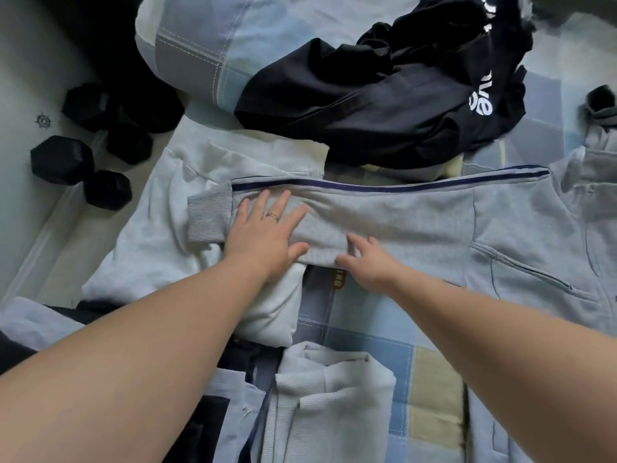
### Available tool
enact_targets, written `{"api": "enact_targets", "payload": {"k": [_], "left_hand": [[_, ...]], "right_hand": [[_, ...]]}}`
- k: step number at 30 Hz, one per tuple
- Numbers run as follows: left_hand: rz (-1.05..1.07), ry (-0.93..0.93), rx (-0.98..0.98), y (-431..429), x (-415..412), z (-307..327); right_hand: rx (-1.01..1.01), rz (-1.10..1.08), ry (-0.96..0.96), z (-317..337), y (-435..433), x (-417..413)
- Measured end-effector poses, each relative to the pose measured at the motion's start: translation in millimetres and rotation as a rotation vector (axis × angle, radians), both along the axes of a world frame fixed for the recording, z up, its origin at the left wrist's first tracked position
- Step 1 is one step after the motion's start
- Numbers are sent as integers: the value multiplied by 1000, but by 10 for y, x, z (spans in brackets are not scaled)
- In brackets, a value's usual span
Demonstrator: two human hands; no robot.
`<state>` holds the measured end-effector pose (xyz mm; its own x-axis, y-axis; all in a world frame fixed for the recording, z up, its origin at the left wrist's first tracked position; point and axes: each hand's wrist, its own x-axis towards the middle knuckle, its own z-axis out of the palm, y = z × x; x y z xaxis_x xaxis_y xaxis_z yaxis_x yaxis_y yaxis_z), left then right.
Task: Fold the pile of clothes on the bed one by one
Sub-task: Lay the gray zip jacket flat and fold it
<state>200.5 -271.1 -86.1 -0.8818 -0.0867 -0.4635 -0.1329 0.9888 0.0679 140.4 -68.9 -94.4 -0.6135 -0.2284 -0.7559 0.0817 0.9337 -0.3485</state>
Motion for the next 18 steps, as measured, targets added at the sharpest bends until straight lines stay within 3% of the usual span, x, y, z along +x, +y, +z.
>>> {"api": "enact_targets", "payload": {"k": [4,6,11,18], "left_hand": [[168,-4,-50,221,9,62],[213,56,-40,419,-19,134],[-11,147,99,1261,-12,265],[-12,95,229,2954,129,300]], "right_hand": [[-331,36,-64,195,-23,97],[-356,-25,28,285,249,56],[-167,-214,191,325,1538,-72],[97,-280,183,235,3804,197]]}}
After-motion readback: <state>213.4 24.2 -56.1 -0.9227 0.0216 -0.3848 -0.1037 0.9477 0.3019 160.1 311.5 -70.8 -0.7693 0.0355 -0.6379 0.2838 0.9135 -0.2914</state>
